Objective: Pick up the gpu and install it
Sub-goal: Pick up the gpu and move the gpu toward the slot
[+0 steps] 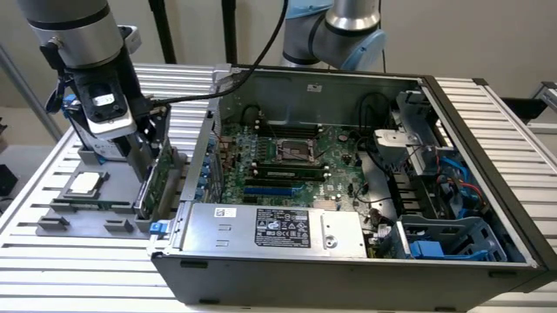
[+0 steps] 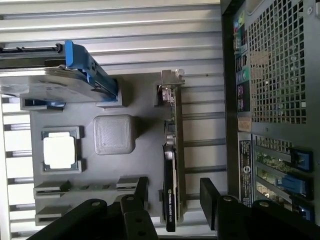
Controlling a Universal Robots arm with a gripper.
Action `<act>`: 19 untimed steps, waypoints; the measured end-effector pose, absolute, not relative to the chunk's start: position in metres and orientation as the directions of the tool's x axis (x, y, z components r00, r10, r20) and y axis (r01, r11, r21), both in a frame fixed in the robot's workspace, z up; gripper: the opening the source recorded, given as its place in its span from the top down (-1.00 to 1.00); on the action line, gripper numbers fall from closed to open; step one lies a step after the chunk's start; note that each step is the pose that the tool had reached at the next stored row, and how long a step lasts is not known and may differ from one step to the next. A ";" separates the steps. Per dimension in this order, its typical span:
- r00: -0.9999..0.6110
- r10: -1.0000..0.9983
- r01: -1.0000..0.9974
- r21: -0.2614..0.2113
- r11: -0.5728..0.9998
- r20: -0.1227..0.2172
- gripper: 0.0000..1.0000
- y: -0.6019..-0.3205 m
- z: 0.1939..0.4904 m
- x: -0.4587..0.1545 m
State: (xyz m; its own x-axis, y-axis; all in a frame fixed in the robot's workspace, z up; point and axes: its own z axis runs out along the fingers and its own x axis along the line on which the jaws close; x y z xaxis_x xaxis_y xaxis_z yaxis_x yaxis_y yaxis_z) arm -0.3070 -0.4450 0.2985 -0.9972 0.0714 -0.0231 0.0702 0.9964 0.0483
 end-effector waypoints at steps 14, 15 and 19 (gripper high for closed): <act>-0.997 0.071 0.070 0.048 0.996 -0.023 -1.00 -0.445 0.273 -0.307; -0.997 0.071 0.070 0.048 0.996 -0.023 -1.00 -0.445 0.271 -0.307; -0.997 0.071 0.070 0.048 0.996 -0.023 -1.00 -0.445 0.264 -0.307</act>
State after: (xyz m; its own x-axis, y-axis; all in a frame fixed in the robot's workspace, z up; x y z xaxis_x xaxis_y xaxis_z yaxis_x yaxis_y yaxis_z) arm -0.3067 -0.4450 0.2638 -0.9972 0.0715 -0.0231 0.0703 0.9964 0.0483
